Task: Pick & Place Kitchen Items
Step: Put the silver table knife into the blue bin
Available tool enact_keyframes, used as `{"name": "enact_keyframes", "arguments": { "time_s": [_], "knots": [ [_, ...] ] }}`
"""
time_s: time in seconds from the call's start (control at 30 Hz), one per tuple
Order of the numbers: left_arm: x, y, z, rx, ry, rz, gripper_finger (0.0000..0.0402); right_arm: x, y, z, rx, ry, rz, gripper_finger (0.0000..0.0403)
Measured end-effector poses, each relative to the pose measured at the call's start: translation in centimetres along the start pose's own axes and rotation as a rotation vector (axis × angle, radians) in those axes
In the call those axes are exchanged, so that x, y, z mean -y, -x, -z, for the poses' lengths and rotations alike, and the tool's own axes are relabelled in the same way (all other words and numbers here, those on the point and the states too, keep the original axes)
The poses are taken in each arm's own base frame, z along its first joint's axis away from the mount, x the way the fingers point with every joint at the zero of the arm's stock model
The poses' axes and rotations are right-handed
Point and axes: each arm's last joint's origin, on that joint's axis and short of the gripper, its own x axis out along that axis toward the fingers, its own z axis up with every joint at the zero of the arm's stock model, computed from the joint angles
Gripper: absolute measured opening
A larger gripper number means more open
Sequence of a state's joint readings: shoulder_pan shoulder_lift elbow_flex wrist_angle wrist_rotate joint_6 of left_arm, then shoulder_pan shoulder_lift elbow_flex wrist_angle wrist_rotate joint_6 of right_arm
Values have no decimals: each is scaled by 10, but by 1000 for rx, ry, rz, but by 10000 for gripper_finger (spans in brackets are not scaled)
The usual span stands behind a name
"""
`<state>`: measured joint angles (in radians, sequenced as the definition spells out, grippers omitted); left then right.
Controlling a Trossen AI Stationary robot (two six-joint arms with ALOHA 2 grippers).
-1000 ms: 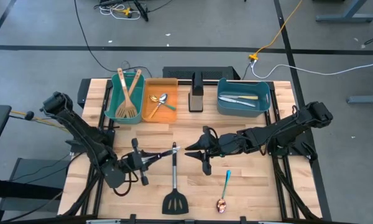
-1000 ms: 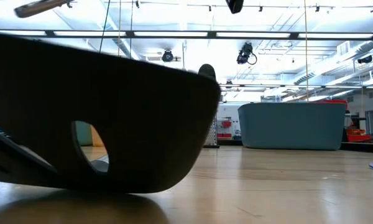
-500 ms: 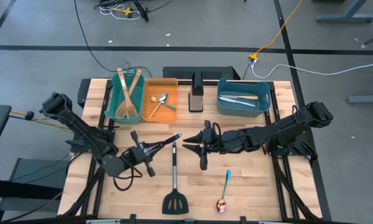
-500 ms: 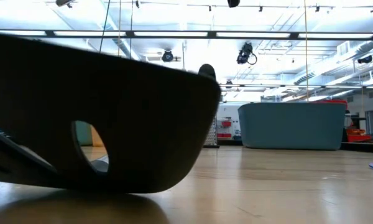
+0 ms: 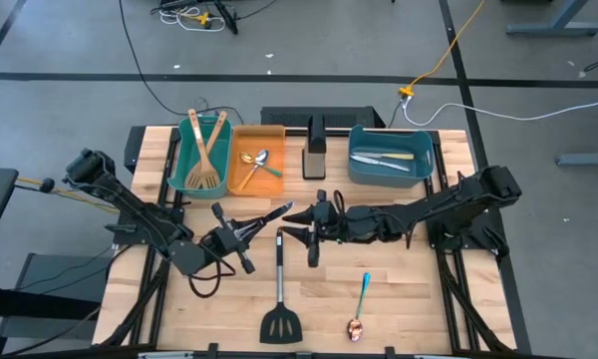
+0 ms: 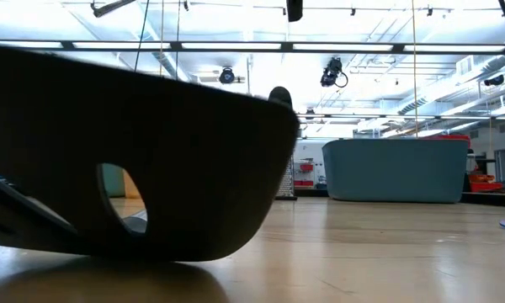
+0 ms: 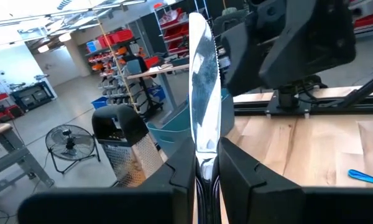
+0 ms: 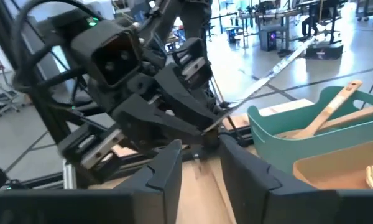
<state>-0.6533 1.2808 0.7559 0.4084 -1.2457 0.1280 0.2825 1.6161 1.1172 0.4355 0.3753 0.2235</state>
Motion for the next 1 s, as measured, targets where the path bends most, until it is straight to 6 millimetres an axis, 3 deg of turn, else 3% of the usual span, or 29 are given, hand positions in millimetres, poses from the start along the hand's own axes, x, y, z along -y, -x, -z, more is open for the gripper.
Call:
{"name": "enact_keyframes", "arguments": {
  "time_s": [0.37,1.0],
  "knots": [
    [-2,-6,0,-4,2,-13,50,7,-5,-6,66,-29,-5,170],
    [-6,-15,1,-7,17,-15,50,24,-9,-11,109,-89,107,153]
  ]
}}
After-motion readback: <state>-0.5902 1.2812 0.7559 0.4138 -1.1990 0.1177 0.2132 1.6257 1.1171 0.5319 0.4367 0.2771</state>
